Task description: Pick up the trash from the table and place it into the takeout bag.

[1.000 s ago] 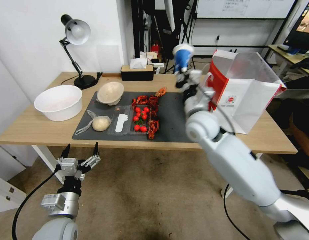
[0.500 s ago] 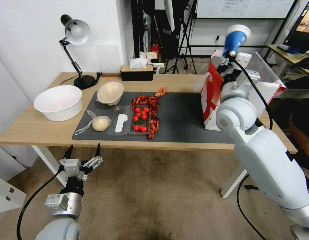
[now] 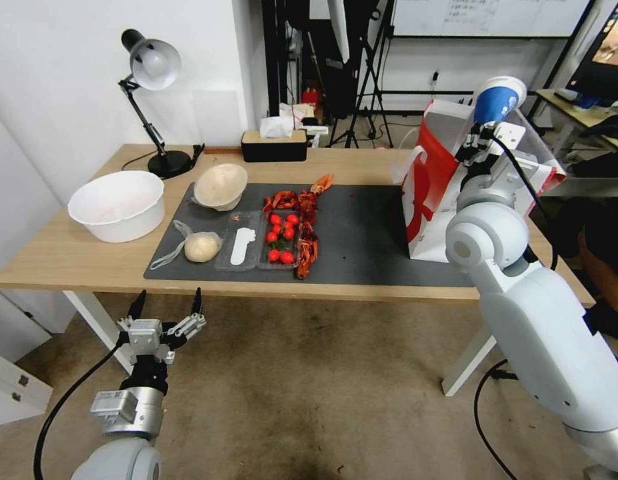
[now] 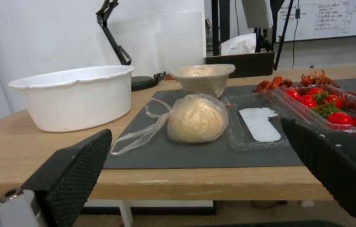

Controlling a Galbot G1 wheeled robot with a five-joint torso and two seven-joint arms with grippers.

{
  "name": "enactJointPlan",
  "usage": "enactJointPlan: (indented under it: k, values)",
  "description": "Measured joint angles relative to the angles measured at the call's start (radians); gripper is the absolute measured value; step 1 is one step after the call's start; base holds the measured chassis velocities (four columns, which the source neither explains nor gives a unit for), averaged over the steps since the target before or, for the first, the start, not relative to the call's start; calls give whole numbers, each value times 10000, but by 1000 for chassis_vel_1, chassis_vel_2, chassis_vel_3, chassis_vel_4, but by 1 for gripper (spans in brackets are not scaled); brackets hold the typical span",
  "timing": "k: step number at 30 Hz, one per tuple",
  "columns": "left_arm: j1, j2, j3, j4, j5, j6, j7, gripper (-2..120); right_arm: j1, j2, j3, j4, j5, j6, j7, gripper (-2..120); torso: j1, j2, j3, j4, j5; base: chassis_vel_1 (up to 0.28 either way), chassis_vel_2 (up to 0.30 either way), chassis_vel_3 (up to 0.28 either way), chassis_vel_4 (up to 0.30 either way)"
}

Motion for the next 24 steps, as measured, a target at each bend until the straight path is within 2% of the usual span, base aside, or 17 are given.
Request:
enactJointPlan:
  k: [1, 3, 6, 7, 9, 11, 12, 14, 15, 17, 22, 24]
  values:
    - [0, 0, 0, 0, 0, 0, 0, 100, 0, 0, 0, 0, 0, 0, 0, 46, 0, 0, 0, 0, 0, 0, 0, 0, 0]
    - [5, 1, 5, -11, 6, 0, 3, 100, 1, -50, 55, 38, 38, -2, 1, 56, 0, 0, 0, 0, 1, 0, 0, 0, 0]
    - [6, 3, 5, -14, 7, 0, 3, 100, 9, -66, 69, 55, 55, -3, 2, 58, 0, 0, 0, -1, 1, 0, 0, 0, 0]
    - [6, 3, 6, -15, 7, 0, 4, 100, 12, -70, 75, 61, 61, -3, 2, 68, 1, 0, 1, 0, 2, 0, 0, 0, 0]
    - [16, 3, 7, -23, 10, 0, 5, 100, 49, -119, 121, 103, 108, -4, 1, 76, 0, 0, 0, 0, 1, 0, 0, 0, 0]
    - [17, 3, 7, -24, 10, 0, 5, 100, 55, -125, 128, 110, 116, -3, 2, 76, -1, 0, 0, 0, 0, 0, 0, 0, 0]
    - [21, 3, 7, -25, 11, 0, 5, 100, 65, -135, 138, 122, 128, -3, 2, 86, 0, 0, 0, 0, 1, 0, 0, 0, 0]
    - [22, 3, 7, -26, 11, 0, 5, 100, 69, -138, 141, 126, 133, -4, 2, 86, 0, 0, 0, 0, 1, 0, 0, 0, 0]
    - [31, 3, 7, -29, 12, 0, 5, 100, 126, -190, 201, 172, 213, 47, -68, 94, 0, 0, 0, -1, 1, 0, 0, 0, 0]
    - [38, 0, 7, -36, 14, -1, 6, 100, 206, -244, 262, 234, 348, 240, -208, 99, 0, 0, 1, -1, 1, 0, 0, 0, 0]
    - [53, -6, 7, -49, 14, -2, 6, 100, 306, -330, 330, 393, 692, 743, -581, 100, 0, 0, 1, 0, 0, 0, 0, 0, 0]
    - [59, -8, 8, -72, 15, -4, 6, 100, 343, -446, 361, 688, 1151, 1416, -1244, 100, 0, 0, 1, 0, 0, 0, 0, 0, 0]
